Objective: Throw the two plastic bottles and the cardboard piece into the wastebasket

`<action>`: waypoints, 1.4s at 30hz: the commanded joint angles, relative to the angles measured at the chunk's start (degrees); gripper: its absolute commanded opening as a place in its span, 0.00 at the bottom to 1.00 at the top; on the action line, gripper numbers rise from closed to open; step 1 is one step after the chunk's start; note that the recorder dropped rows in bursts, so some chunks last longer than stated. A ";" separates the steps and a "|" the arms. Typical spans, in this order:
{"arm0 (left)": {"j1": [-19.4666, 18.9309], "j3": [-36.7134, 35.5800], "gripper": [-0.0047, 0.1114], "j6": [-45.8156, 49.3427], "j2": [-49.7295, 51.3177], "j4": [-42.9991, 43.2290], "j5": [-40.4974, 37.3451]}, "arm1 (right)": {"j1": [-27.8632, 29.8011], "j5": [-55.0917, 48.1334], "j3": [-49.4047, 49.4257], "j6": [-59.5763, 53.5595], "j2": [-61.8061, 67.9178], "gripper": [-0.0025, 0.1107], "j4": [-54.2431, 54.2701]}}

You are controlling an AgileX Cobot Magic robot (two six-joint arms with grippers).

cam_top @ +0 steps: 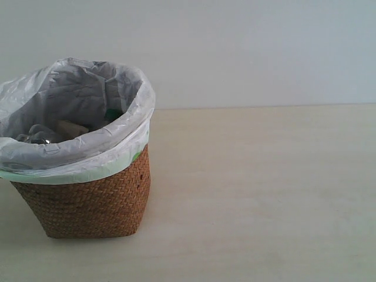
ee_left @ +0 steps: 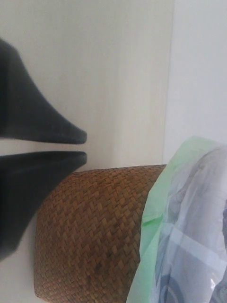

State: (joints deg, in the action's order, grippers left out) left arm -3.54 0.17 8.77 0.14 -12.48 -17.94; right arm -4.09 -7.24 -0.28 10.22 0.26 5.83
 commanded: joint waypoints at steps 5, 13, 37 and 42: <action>-0.19 -0.17 0.09 -0.50 -0.14 0.11 0.15 | 0.08 -11.76 0.28 -0.04 -0.26 0.03 -1.79; -0.19 -0.17 0.09 -0.50 -0.14 0.11 0.15 | 0.08 -11.75 0.28 -0.04 -0.26 0.03 -1.68; -0.19 -0.17 0.09 -0.50 -0.14 0.11 0.15 | 0.08 -11.87 0.28 -11.29 -0.26 0.03 -1.68; -0.19 -0.17 0.09 -0.50 -0.14 0.11 0.15 | 0.08 -11.87 0.28 -10.80 -0.26 0.03 -1.68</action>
State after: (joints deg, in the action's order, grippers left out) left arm -3.54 0.17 8.77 0.14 -12.48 -17.94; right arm -4.09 -19.19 -0.02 -0.70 0.26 4.54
